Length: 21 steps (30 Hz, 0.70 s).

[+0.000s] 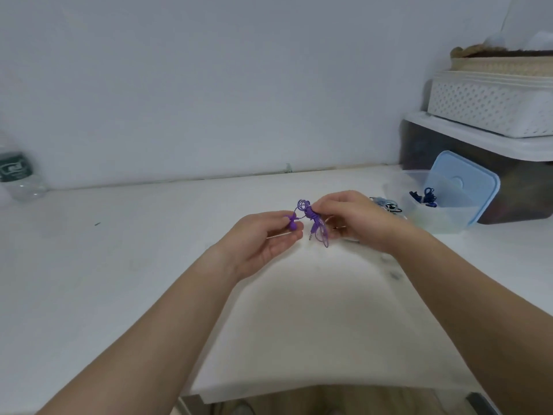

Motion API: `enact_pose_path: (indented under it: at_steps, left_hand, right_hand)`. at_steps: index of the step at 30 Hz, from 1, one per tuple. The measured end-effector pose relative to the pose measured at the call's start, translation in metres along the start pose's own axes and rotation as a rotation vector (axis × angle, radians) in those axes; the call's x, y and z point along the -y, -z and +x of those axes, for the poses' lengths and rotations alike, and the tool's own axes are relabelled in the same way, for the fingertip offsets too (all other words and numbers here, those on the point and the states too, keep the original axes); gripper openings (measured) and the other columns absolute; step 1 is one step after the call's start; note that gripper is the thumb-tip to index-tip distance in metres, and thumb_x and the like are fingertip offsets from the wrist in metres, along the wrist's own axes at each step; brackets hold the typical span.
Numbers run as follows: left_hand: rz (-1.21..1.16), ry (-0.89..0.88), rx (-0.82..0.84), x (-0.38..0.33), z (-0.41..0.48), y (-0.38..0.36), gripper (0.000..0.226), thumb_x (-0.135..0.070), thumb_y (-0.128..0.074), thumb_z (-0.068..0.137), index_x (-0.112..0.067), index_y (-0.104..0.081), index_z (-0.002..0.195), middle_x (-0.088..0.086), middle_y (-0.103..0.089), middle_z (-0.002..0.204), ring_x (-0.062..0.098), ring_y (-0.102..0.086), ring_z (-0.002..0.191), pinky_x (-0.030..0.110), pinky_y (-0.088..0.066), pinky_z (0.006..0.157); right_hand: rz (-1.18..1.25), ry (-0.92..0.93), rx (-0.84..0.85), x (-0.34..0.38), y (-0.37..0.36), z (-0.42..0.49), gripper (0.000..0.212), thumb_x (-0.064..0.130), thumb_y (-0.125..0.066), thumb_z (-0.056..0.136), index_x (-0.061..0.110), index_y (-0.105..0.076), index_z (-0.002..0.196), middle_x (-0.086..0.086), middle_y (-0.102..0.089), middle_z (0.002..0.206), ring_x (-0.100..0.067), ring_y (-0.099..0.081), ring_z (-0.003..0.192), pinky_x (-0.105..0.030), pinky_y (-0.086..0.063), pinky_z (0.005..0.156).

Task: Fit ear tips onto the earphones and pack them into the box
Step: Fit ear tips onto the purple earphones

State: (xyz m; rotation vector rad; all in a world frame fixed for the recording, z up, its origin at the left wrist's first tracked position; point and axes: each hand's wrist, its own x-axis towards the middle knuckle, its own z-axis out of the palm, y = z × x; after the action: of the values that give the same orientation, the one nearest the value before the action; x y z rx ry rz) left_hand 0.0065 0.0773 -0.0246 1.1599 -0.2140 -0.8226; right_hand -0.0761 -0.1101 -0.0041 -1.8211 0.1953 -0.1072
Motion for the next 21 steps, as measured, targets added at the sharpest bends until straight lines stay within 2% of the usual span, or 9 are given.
enact_pose_path:
  at_steps: [4,6,9,10,12,13,15,18,21]
  left_hand:
    - [0.143,-0.099,-0.042,0.005,-0.003,0.013,0.014,-0.001,-0.061,0.097,0.0,-0.07,0.108,0.014,-0.073,0.094,0.019,-0.073,0.079,0.021,-0.06,0.075]
    - [0.246,-0.146,-0.055,0.006,-0.004,0.016,0.013,-0.001,-0.063,0.095,-0.003,-0.072,0.105,0.014,-0.073,0.094,0.018,-0.072,0.078,0.02,-0.06,0.074]
    - [0.433,-0.203,-0.063,0.009,-0.006,0.016,0.016,-0.003,-0.064,0.095,-0.006,-0.073,0.108,0.013,-0.072,0.092,0.013,-0.069,0.07,0.018,-0.057,0.07]
    - [0.488,-0.224,-0.059,0.01,-0.006,0.015,0.018,-0.002,-0.064,0.095,-0.007,-0.073,0.11,0.012,-0.07,0.09,0.012,-0.068,0.067,0.018,-0.057,0.069]
    - [0.597,-0.274,-0.045,0.013,-0.006,0.012,0.02,-0.002,-0.064,0.095,-0.008,-0.074,0.111,0.011,-0.066,0.088,0.011,-0.065,0.065,0.019,-0.057,0.068]
    - [0.648,-0.298,-0.037,0.014,-0.006,0.011,0.021,-0.003,-0.065,0.094,-0.009,-0.075,0.111,0.01,-0.065,0.089,0.012,-0.065,0.066,0.02,-0.057,0.068]
    - [0.712,-0.332,-0.026,0.015,-0.004,0.009,0.02,-0.005,-0.067,0.093,-0.014,-0.076,0.109,0.008,-0.066,0.092,0.014,-0.064,0.069,0.022,-0.056,0.069]
    - [0.749,-0.367,-0.026,0.017,-0.003,0.006,0.019,-0.007,-0.068,0.093,-0.015,-0.076,0.107,0.006,-0.067,0.089,0.014,-0.063,0.069,0.022,-0.056,0.067]
    - [0.745,-0.402,-0.042,0.019,-0.001,0.003,0.015,-0.011,-0.072,0.091,-0.011,-0.076,0.106,0.009,-0.067,0.085,0.016,-0.061,0.068,0.021,-0.055,0.065]
  right_hand:
    - [-0.135,-0.033,0.026,-0.006,-0.009,0.0,0.019,0.02,-0.06,0.095,0.013,-0.071,0.082,0.0,-0.063,0.069,-0.016,-0.055,0.064,-0.035,-0.047,0.073]
    - [-0.229,-0.055,0.022,-0.008,-0.011,-0.002,0.019,0.019,-0.059,0.094,0.014,-0.069,0.078,0.002,-0.062,0.066,-0.015,-0.053,0.061,-0.033,-0.044,0.067]
    - [-0.372,-0.11,0.054,-0.008,-0.014,-0.005,0.014,0.019,-0.058,0.091,0.012,-0.069,0.085,0.004,-0.065,0.068,-0.015,-0.052,0.059,-0.028,-0.039,0.058]
    - [-0.453,-0.12,0.061,-0.008,-0.014,-0.005,0.014,0.02,-0.058,0.09,0.012,-0.07,0.088,0.004,-0.068,0.073,-0.015,-0.055,0.063,-0.029,-0.042,0.058]
    - [-0.594,-0.088,0.014,-0.012,-0.012,-0.002,0.014,0.022,-0.059,0.089,0.018,-0.073,0.093,0.006,-0.072,0.088,-0.012,-0.062,0.078,-0.032,-0.05,0.072]
    - [-0.601,-0.052,-0.044,-0.013,-0.012,-0.001,0.015,0.022,-0.06,0.089,0.022,-0.073,0.096,0.009,-0.071,0.095,-0.009,-0.064,0.087,-0.031,-0.051,0.081]
    - [-0.483,0.047,-0.153,-0.013,-0.013,-0.003,0.02,0.019,-0.061,0.09,0.026,-0.071,0.105,0.013,-0.069,0.104,-0.007,-0.065,0.096,-0.026,-0.05,0.087]
    - [-0.266,0.094,-0.111,-0.01,-0.018,-0.006,0.019,0.014,-0.069,0.089,0.02,-0.073,0.106,0.004,-0.075,0.101,-0.007,-0.071,0.091,-0.021,-0.053,0.083]
    - [-0.264,0.07,-0.043,-0.011,-0.023,-0.005,0.016,0.017,-0.079,0.083,0.018,-0.075,0.098,-0.004,-0.078,0.086,-0.011,-0.07,0.077,-0.03,-0.053,0.078]
